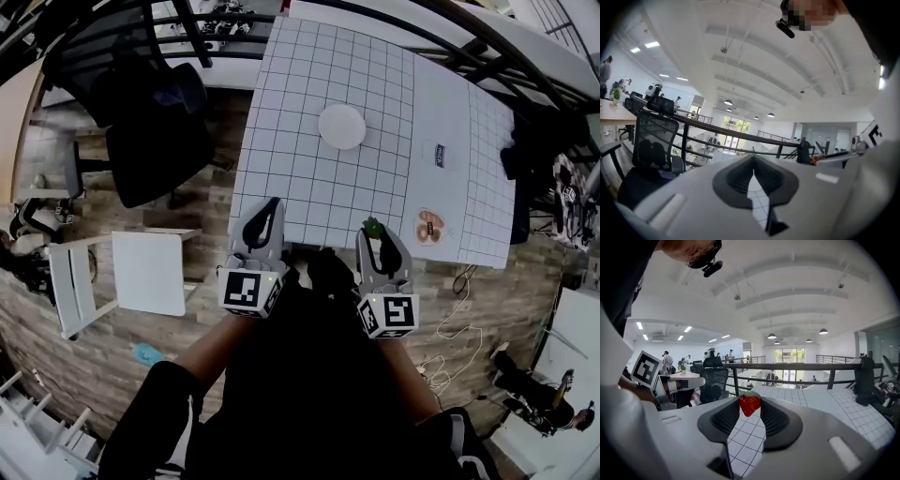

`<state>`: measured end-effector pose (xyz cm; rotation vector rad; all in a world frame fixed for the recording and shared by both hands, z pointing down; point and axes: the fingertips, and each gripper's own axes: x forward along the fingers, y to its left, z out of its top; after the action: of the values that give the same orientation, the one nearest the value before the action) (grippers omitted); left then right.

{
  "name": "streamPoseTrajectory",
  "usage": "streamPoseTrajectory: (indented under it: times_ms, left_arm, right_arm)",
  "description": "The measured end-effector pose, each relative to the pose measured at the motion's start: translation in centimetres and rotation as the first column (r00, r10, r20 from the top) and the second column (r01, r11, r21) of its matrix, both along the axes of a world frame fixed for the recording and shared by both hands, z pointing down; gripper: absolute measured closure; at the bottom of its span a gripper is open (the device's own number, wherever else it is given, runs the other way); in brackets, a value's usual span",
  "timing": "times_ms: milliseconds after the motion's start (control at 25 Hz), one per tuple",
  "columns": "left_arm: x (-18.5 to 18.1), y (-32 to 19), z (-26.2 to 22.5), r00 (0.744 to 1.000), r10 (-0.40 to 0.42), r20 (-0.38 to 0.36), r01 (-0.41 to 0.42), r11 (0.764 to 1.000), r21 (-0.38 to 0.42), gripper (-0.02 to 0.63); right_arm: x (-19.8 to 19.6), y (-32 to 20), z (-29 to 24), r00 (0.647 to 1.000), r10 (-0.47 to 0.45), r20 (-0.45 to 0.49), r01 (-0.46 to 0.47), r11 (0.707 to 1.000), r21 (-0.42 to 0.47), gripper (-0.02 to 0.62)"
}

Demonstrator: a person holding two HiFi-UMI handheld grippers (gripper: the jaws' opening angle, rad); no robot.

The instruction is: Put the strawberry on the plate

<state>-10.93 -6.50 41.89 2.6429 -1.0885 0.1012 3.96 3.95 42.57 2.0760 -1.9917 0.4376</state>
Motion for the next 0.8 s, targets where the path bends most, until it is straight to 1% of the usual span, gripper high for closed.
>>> streamPoseTrajectory:
  times_ms: [120, 240, 360, 600, 800]
  left_arm:
    - [1.2, 0.5, 0.4, 1.0, 0.01, 0.014, -0.01, 1.0, -0.007, 0.598]
    - [2.3, 0.6, 0.6, 1.0, 0.005, 0.031, -0.004, 1.0, -0.011, 0.598]
    - [3.8, 0.3, 0.4, 0.999, -0.003, 0.042, 0.004, 1.0, -0.012, 0.598]
    - [7.2, -0.2, -0.2, 0.998, 0.005, 0.067, -0.005, 1.0, 0.003, 0.598]
    - [9.7, -0.9, -0.2, 0.997, -0.001, 0.08, 0.001, 1.0, -0.003, 0.598]
  right_arm:
    - [0.7, 0.1, 0.4, 1.0, 0.005, 0.019, -0.005, 1.0, 0.001, 0.457]
    - [1.2, -0.4, 0.9, 0.999, -0.014, 0.042, 0.013, 1.0, 0.005, 0.457]
    - [2.1, -1.7, 0.6, 0.998, -0.042, 0.05, 0.041, 0.999, 0.023, 0.458]
    - [4.2, -4.7, -0.4, 0.994, -0.085, 0.076, 0.08, 0.995, 0.061, 0.457]
    - [6.2, -7.0, -0.4, 0.99, -0.108, 0.089, 0.102, 0.992, 0.069, 0.457]
